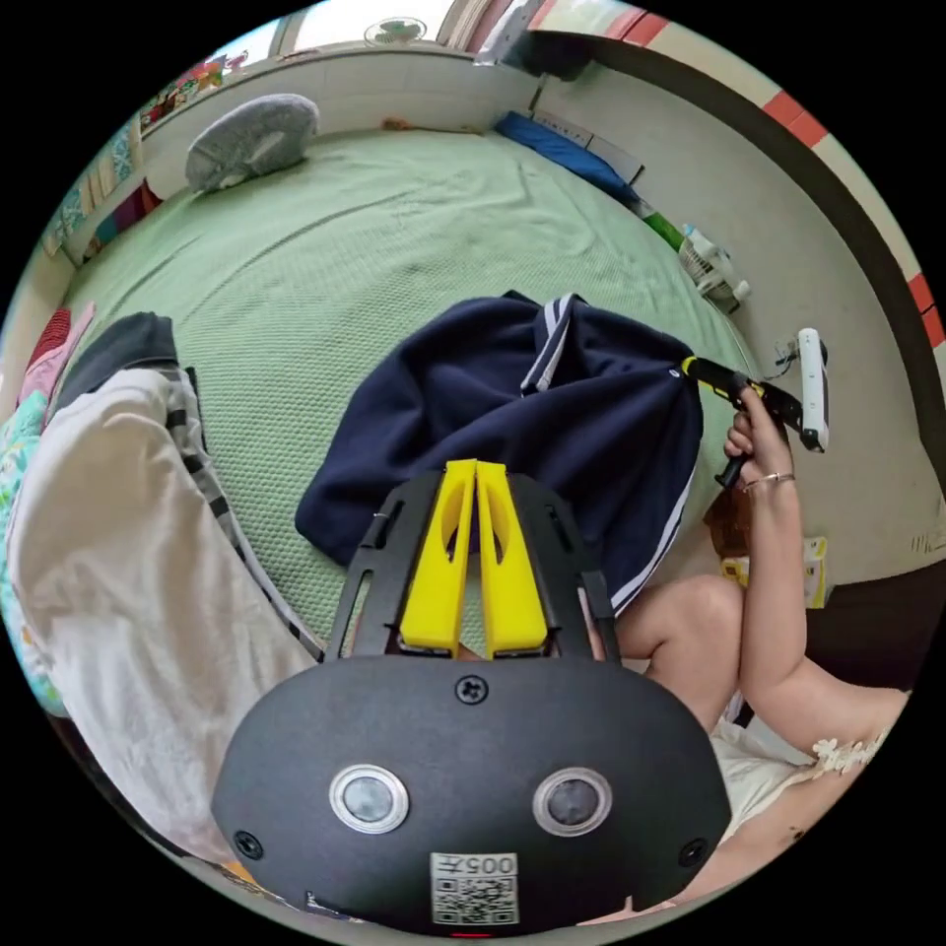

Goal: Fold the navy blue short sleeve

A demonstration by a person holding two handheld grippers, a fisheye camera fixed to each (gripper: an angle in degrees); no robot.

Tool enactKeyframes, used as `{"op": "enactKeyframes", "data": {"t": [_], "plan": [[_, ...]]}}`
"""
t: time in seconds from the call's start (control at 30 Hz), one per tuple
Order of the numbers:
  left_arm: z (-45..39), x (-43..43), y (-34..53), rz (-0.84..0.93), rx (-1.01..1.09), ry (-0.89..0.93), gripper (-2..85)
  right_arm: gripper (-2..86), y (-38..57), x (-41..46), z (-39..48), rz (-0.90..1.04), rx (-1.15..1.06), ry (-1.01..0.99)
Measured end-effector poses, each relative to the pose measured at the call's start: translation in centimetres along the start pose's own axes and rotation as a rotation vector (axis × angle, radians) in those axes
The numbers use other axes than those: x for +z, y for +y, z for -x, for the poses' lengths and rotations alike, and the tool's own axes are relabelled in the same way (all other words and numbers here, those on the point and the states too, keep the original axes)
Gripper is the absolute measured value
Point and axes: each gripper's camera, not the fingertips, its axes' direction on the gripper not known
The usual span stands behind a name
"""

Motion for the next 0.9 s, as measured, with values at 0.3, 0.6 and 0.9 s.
{"op": "enactKeyframes", "data": {"t": [0.3, 0.6, 0.9], "plan": [[1.8, 3.9, -4.5, -0.182, -0.073, -0.283, 14.2, 7.4, 1.6, -2.5, 3.8, -0.093, -0.144, -0.050], [1.1, 11.2, -6.7, -0.042, -0.073, -0.250, 9.0, 7.9, 2.2, -0.4, 10.2, 0.042, -0.371, -0.081], [2.9, 6.6, -5.5, -0.103, -0.191, -0.204, 3.5, 4.1, 2.1, 3.3, 12.5, 0.213, -0.492, 0.065]]}}
